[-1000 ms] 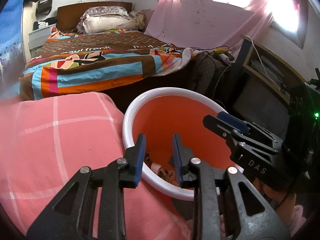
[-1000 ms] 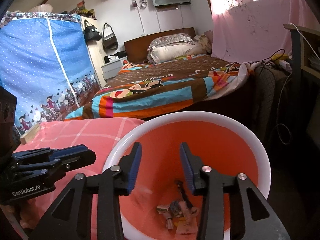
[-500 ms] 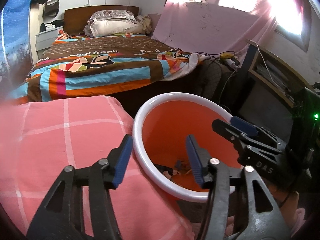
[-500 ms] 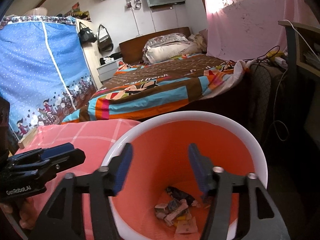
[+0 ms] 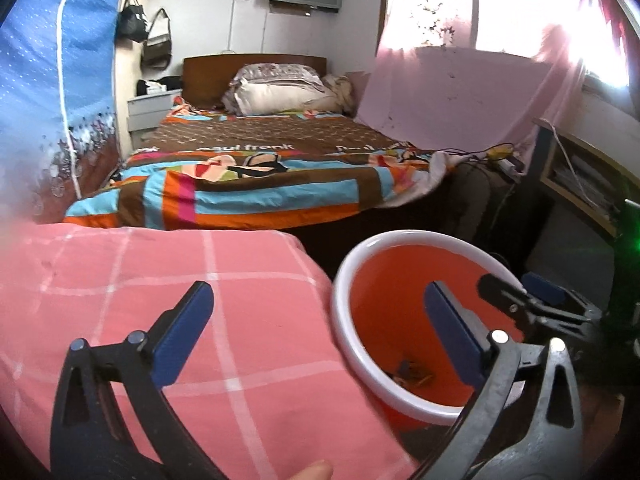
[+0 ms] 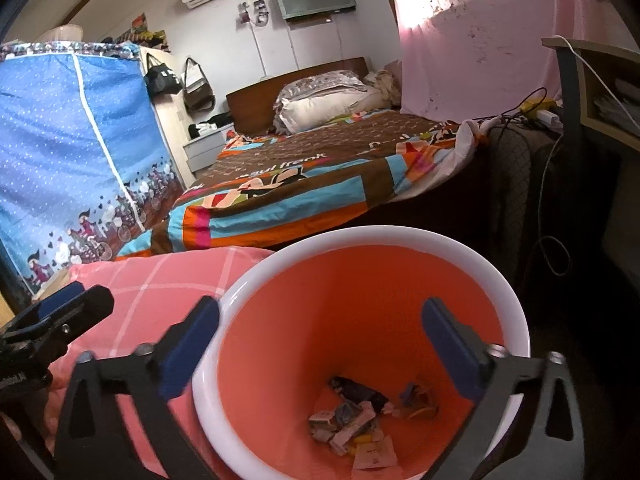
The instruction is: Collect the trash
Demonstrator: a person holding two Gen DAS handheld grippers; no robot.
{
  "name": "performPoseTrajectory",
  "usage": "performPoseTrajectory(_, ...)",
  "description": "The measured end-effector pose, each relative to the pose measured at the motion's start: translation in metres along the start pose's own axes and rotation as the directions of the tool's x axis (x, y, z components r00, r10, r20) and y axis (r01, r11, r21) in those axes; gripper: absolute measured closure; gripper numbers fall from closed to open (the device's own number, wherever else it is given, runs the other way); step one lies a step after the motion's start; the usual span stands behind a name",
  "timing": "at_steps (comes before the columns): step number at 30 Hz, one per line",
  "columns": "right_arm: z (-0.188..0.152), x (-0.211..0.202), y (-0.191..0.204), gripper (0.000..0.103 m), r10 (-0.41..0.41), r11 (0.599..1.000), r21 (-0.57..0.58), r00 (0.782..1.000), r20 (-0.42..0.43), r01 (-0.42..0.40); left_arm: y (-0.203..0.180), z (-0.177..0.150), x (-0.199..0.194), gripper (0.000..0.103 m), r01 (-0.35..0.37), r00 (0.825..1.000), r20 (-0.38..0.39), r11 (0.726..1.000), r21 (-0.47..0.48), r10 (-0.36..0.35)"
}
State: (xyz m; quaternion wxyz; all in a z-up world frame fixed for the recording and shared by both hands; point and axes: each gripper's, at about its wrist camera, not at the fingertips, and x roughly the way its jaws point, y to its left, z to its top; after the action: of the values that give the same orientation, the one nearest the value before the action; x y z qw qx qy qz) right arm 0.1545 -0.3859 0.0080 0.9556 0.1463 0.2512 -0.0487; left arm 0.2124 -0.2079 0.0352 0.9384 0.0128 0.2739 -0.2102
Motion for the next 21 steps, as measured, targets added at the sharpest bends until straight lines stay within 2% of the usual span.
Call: performPoseTrajectory(21, 0.001, 0.001, 0.017, 0.000, 0.005, 1.000, -0.027, 1.000, 0.003, -0.005, 0.030, -0.007, -0.019, 0.000, -0.084, 0.996, 0.013, 0.996, -0.039, 0.085)
